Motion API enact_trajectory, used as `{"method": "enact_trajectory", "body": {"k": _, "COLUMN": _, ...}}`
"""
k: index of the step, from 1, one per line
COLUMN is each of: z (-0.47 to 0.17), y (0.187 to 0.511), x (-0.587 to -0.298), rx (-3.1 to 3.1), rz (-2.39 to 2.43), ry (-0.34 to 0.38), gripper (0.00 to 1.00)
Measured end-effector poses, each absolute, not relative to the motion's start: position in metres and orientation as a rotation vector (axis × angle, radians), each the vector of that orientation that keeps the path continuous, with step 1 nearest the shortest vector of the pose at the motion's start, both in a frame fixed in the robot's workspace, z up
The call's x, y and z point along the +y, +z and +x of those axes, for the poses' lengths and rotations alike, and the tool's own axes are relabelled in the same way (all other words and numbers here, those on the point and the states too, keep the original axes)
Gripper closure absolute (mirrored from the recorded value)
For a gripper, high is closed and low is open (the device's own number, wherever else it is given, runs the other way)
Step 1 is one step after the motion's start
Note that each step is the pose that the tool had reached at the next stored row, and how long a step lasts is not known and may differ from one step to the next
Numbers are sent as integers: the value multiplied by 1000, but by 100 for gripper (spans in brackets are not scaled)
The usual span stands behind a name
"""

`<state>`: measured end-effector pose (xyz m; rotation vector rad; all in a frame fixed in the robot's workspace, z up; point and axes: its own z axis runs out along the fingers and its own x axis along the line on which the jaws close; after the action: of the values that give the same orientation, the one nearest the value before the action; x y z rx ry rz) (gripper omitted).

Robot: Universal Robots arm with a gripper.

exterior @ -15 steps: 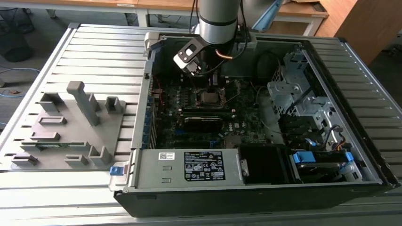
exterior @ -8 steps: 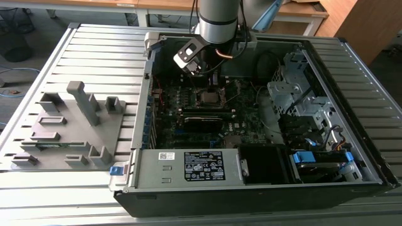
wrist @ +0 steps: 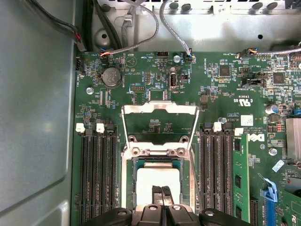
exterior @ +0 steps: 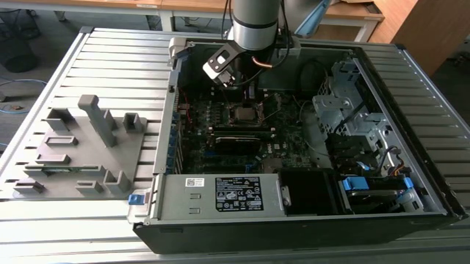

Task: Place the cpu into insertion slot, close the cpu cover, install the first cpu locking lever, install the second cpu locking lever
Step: 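Close the cpu cover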

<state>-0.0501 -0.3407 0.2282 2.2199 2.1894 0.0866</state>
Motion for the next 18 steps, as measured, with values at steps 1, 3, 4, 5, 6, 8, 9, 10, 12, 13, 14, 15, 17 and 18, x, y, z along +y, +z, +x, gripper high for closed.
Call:
{"method": "enact_trajectory", "body": {"k": 1, "z": -50, "y": 228, "x": -341, "rx": 2189, "rz": 2220, "ry": 87, "gripper": 89}}
{"method": "enact_trajectory", "body": {"k": 3, "z": -50, "y": 228, "x": -341, "rx": 2189, "rz": 2220, "ry": 87, "gripper": 89}}
{"method": "enact_trajectory", "body": {"k": 4, "z": -50, "y": 229, "x": -341, "rx": 2189, "rz": 2220, "ry": 86, "gripper": 89}}
{"method": "enact_trajectory", "body": {"k": 5, "z": -50, "y": 229, "x": -341, "rx": 2189, "rz": 2220, "ry": 86, "gripper": 89}}
{"method": "enact_trajectory", "body": {"k": 6, "z": -50, "y": 230, "x": -341, "rx": 2189, "rz": 2220, "ry": 86, "gripper": 89}}
{"method": "enact_trajectory", "body": {"k": 8, "z": -50, "y": 231, "x": -341, "rx": 2189, "rz": 2220, "ry": 87, "gripper": 89}}
{"method": "enact_trajectory", "body": {"k": 9, "z": -50, "y": 231, "x": -341, "rx": 2189, "rz": 2220, "ry": 87, "gripper": 89}}
{"method": "enact_trajectory", "body": {"k": 10, "z": -50, "y": 231, "x": -341, "rx": 2189, "rz": 2220, "ry": 87, "gripper": 89}}
{"method": "enact_trajectory", "body": {"k": 12, "z": -50, "y": 231, "x": -341, "rx": 2189, "rz": 2220, "ry": 87, "gripper": 89}}
{"method": "enact_trajectory", "body": {"k": 13, "z": -50, "y": 231, "x": -341, "rx": 2189, "rz": 2220, "ry": 87, "gripper": 89}}
{"method": "enact_trajectory", "body": {"k": 14, "z": -50, "y": 231, "x": -341, "rx": 2189, "rz": 2220, "ry": 87, "gripper": 89}}
{"method": "enact_trajectory", "body": {"k": 15, "z": -50, "y": 231, "x": -341, "rx": 2189, "rz": 2220, "ry": 86, "gripper": 89}}
{"method": "enact_trajectory", "body": {"k": 17, "z": -50, "y": 232, "x": -341, "rx": 2189, "rz": 2220, "ry": 86, "gripper": 89}}
{"method": "enact_trajectory", "body": {"k": 18, "z": -50, "y": 232, "x": -341, "rx": 2189, "rz": 2220, "ry": 87, "gripper": 89}}
